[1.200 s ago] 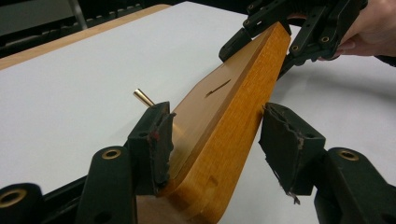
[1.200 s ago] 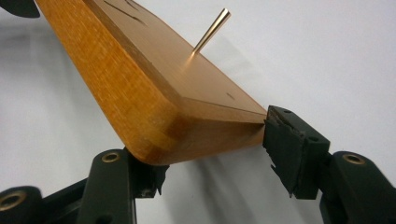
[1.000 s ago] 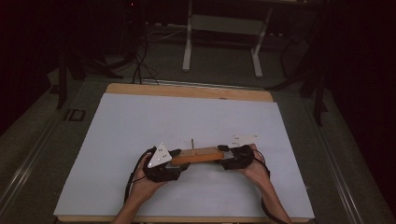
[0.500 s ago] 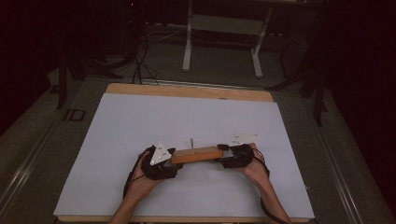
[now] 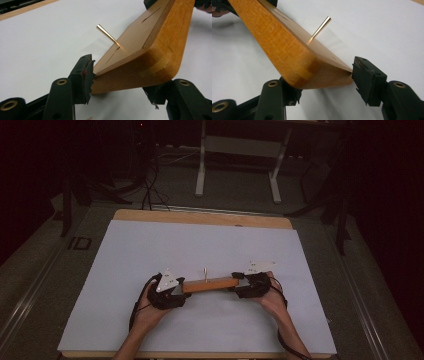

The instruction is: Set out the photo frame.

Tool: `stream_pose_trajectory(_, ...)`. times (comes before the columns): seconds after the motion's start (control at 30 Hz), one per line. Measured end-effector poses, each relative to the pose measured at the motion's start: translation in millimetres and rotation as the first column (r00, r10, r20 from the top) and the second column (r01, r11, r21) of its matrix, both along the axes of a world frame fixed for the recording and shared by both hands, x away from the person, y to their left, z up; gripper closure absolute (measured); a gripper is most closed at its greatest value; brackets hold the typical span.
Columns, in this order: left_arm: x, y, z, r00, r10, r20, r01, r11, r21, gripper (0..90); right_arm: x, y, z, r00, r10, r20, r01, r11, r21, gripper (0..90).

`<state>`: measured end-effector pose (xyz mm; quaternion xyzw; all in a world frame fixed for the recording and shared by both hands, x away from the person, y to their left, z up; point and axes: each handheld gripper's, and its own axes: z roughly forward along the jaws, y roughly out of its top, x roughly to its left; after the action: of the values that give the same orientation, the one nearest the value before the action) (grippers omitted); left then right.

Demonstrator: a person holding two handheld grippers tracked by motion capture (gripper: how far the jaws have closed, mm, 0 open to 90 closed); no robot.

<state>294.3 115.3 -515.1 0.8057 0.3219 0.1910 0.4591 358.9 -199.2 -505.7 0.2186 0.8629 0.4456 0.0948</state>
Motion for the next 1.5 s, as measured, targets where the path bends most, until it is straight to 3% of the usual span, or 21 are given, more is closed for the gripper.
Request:
stream_pose_trajectory(0.5,12.0,-0.9,-7.2,0.9993,0.033,-0.018,-0.032,0.9989,0.033,50.7,6.3,1.1,-4.1,0.9994,-0.011,0.032,0.009,0.999,0.048,42.2)
stream_pose_trajectory(0.97,16.9,-4.3,-5.7,0.9989,0.047,0.002,-0.047,0.9958,0.079,53.8,10.6,5.7,-9.5,0.9987,-0.024,0.045,0.020,0.997,0.075,44.4)
stream_pose_trajectory(1.33,15.7,-8.4,-5.9,0.9978,0.044,0.049,-0.051,0.9877,0.148,54.0,3.8,4.5,-8.4,0.9966,-0.018,0.081,0.014,0.999,0.043,49.1)
stream_pose_trajectory(1.5,16.1,-8.1,-6.7,0.9975,0.043,0.056,-0.051,0.9881,0.145,54.2,1.8,5.3,-8.3,0.9955,-0.028,0.091,0.024,0.999,0.040,49.5)
